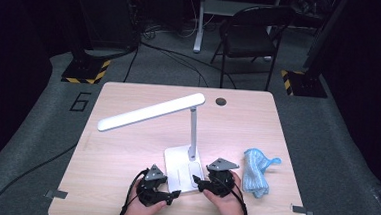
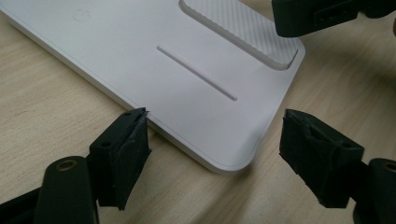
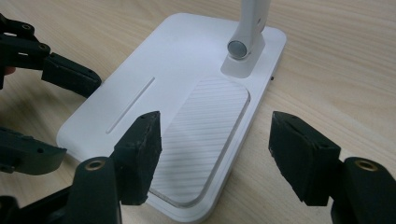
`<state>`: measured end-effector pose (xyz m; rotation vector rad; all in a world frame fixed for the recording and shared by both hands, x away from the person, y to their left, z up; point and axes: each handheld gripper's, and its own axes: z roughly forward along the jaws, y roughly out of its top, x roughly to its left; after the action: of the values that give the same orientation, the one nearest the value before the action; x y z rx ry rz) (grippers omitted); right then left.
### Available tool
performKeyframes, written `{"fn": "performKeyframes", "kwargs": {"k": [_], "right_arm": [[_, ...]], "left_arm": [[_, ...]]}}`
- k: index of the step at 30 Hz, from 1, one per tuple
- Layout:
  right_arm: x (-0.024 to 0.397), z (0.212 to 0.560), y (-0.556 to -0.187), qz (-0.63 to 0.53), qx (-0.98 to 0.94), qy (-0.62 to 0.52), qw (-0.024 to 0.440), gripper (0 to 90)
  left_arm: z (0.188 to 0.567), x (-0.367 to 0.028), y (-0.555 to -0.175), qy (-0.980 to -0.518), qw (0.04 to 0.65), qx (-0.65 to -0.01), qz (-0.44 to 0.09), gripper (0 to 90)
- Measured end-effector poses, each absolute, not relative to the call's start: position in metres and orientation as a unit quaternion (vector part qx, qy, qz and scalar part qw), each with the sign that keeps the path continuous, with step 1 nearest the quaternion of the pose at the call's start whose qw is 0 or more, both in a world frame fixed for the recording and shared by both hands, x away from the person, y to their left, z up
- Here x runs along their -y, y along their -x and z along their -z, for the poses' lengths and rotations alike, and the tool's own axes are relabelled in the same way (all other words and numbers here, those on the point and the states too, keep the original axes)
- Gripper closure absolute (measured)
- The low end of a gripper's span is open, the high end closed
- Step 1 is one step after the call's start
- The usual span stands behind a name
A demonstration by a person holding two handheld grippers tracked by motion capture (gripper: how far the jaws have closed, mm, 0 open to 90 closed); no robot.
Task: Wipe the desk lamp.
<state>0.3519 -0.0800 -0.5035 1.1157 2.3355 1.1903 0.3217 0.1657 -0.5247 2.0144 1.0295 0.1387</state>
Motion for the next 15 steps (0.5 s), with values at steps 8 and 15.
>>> {"fn": "performKeyframes", "kwargs": {"k": [8,15], "right_arm": [[0.074,0.512,-0.353,-0.407,-0.817,-0.384,0.143,33.4],[0.065,0.515,-0.355,-0.401,-0.819,-0.383,0.145,33.3]], "left_arm": [[0.524,-0.169,-0.321,-0.813,0.42,-0.4,-0.057,26.5],[0.522,-0.178,-0.322,-0.814,0.415,-0.399,-0.075,26.5]]}}
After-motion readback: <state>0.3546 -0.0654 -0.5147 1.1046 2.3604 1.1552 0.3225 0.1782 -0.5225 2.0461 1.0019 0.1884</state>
